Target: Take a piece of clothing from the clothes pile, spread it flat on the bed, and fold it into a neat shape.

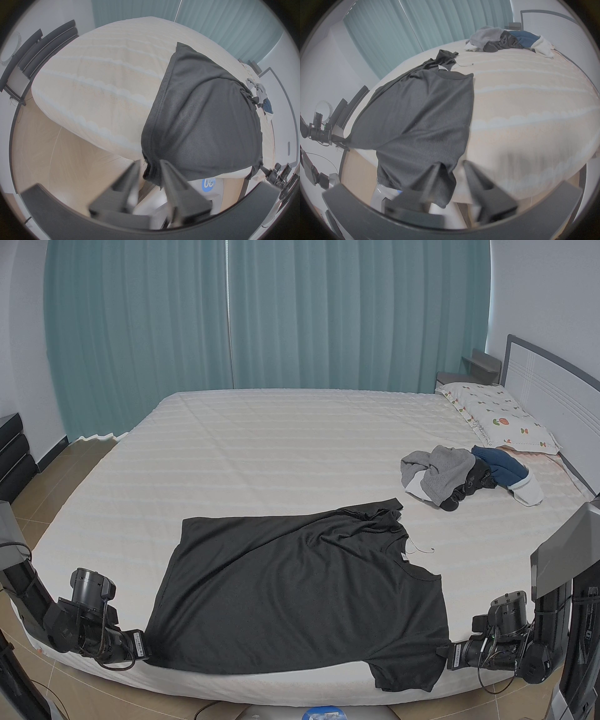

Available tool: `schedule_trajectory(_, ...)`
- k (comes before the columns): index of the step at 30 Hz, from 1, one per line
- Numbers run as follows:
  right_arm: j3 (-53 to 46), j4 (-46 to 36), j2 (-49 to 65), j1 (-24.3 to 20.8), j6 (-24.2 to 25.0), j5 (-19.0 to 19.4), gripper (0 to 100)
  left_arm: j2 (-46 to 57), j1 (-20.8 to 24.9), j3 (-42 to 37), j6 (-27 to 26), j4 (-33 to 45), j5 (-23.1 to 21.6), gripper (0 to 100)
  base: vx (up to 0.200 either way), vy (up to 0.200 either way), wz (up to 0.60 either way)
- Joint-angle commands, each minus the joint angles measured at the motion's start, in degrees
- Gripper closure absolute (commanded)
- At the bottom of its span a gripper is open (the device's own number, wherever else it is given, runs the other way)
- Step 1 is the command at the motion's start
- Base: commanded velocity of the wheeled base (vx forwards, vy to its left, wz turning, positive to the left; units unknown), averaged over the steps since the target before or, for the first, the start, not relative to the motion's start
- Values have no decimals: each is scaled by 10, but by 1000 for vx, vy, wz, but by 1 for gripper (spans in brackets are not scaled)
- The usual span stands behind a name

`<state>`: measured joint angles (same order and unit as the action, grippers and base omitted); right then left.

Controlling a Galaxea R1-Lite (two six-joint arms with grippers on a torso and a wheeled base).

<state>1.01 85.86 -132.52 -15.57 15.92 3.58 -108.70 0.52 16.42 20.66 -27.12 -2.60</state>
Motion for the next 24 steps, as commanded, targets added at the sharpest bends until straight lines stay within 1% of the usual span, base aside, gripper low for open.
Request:
schedule_trajectory(1,-9,16,-6,5,3,-9,0,2,-3,6,3,-1,0,0,0,0,0)
schedule_trajectory(5,-9,18,38,18,4,-22,0,13,-8,26,29,0,1,0,0,0,0)
schedule_trajectory(7,-10,17,77,35,2,-22,0,32,-18,35,41,-6,-6,0,0,0,0)
schedule_trajectory(9,-7,16,97,48,1,-22,0,39,-27,39,42,-12,-20,0,0,0,0)
schedule_trajectory(10,-3,16,119,63,1,-22,0,51,-40,43,44,-18,-40,0,0,0,0)
schedule_trajectory(11,-3,16,119,63,1,-22,0,51,-40,43,44,-18,-40,0,0,0,0)
schedule_trajectory(12,8,12,139,77,1,-22,0,60,-50,48,44,-17,-53,0,0,0,0)
schedule_trajectory(14,14,10,149,82,1,-21,0,64,-52,49,43,-19,-60,0,0,0,0)
schedule_trajectory(18,10,9,148,79,1,-21,0,63,-49,49,43,-22,-59,0,0,0,0)
schedule_trajectory(20,10,9,140,77,1,-20,0,61,-48,49,46,-41,-59,0,0,0,0)
schedule_trajectory(23,9,10,140,77,1,-20,0,61,-48,50,64,-55,-58,0,0,0,0)
schedule_trajectory(24,9,11,142,77,1,-17,0,62,-48,52,77,-59,-62,0,0,200,0)
